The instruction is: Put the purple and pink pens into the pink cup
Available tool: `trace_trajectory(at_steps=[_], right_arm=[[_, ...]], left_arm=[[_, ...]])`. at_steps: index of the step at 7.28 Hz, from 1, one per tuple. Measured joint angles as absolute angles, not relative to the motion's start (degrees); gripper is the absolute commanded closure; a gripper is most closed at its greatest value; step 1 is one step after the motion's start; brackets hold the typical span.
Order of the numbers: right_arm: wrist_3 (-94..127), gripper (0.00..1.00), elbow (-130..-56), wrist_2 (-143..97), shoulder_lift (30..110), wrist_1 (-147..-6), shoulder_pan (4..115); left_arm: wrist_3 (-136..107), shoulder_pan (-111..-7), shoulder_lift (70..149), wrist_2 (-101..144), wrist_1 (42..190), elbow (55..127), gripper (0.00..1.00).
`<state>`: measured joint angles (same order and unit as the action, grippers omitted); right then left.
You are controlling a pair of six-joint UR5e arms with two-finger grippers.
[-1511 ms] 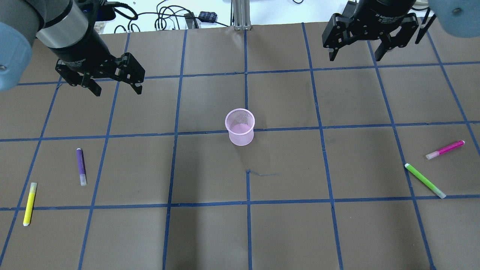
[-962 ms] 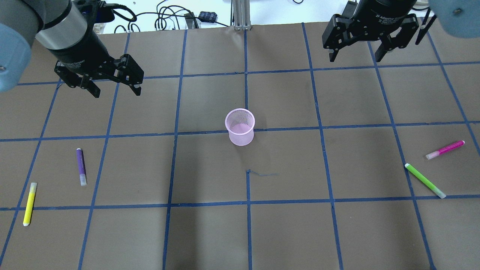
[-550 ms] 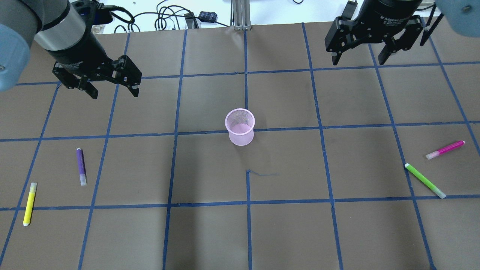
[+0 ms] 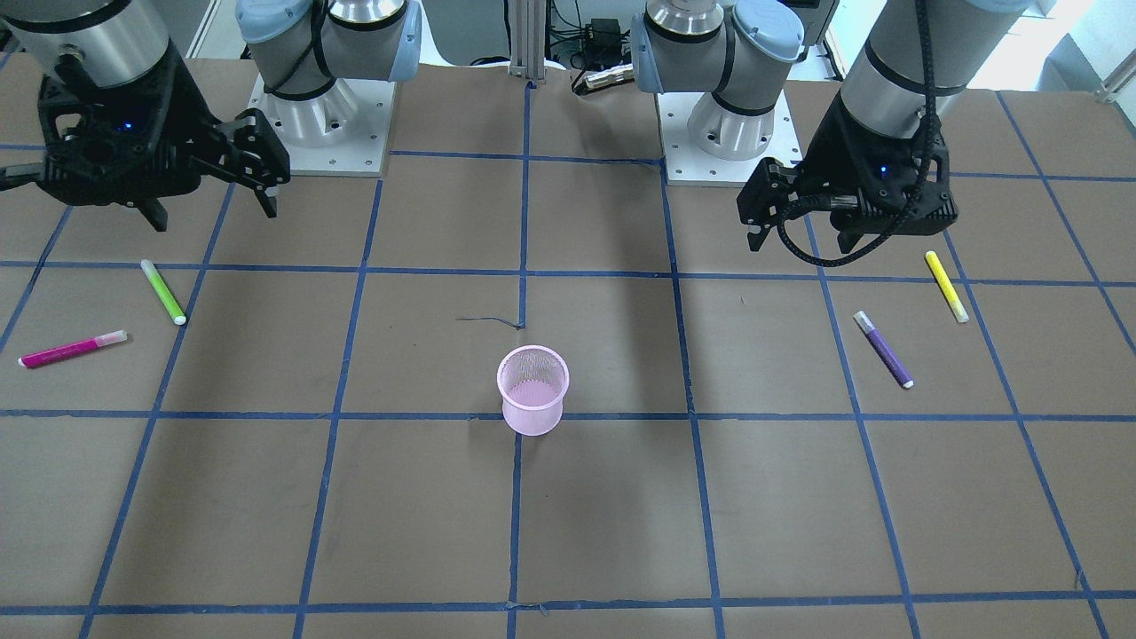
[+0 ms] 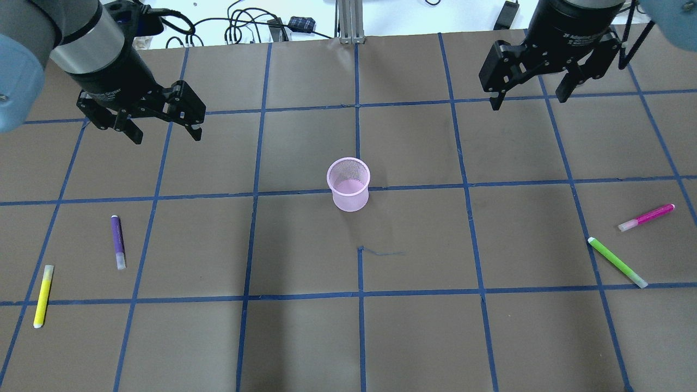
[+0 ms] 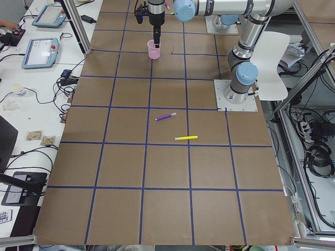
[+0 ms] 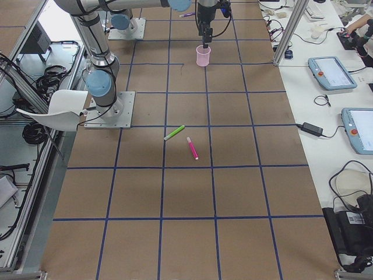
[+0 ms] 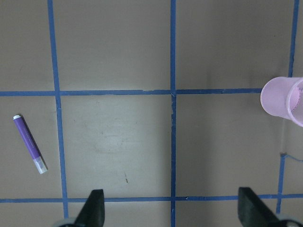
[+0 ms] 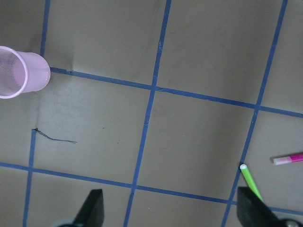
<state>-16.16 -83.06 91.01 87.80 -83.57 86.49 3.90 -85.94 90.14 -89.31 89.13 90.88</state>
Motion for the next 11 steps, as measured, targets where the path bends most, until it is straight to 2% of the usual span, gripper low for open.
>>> trace_trajectory(at_steps=[3, 6, 9, 11], right_arm=[[-41.02, 0.00, -87.66, 90.85, 87.72, -83.72, 73.28], [-78.02, 0.00, -95.22, 89.74, 86.95, -88.10, 58.67], [-110.95, 0.00, -107.61, 87.92, 84.06, -107.89, 48.17], [-124.89, 0.00, -111.49, 86.44, 79.58, -117.72, 44.46]], left_arm=[[4.12, -84.81, 90.70, -89.36, 88.70, 90.92, 0.00], [4.67, -75.56, 93.09, -88.70, 85.61, 92.45, 0.00], [8.27, -66.24, 95.36, -88.63, 82.96, 96.26, 0.00], [9.26, -62.27, 97.26, -88.75, 82.70, 97.19, 0.00]])
